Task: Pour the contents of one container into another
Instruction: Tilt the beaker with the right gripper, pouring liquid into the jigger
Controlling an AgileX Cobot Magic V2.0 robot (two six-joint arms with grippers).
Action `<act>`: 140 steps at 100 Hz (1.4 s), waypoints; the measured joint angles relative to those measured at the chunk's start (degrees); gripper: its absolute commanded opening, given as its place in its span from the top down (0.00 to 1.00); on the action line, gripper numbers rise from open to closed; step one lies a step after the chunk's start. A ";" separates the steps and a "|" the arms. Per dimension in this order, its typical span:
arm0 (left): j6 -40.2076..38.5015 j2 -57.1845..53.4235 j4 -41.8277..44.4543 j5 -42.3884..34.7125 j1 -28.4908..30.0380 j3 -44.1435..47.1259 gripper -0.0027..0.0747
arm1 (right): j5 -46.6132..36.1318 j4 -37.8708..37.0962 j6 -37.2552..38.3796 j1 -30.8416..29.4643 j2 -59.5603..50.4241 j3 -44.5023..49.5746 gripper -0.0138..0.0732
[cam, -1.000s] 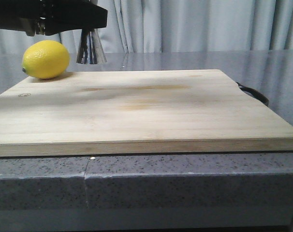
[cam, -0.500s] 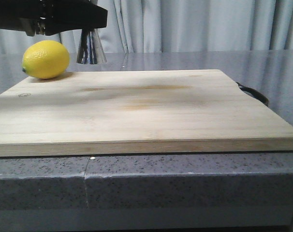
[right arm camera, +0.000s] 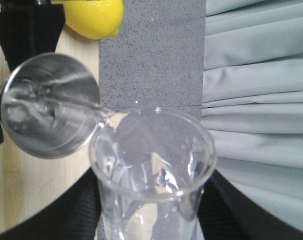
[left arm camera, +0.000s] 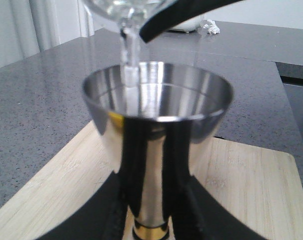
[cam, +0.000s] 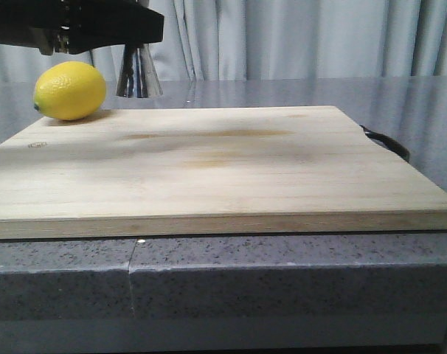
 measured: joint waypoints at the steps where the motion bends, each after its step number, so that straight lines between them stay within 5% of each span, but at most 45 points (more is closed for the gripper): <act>1: 0.00 0.00 0.00 0.00 0.00 0.00 0.77 | 0.00 0.00 -0.01 0.00 0.00 0.00 0.48; 140: 0.00 0.00 0.00 0.00 0.00 0.00 0.77 | -1.38 -1.70 -4.22 0.00 0.00 0.00 0.48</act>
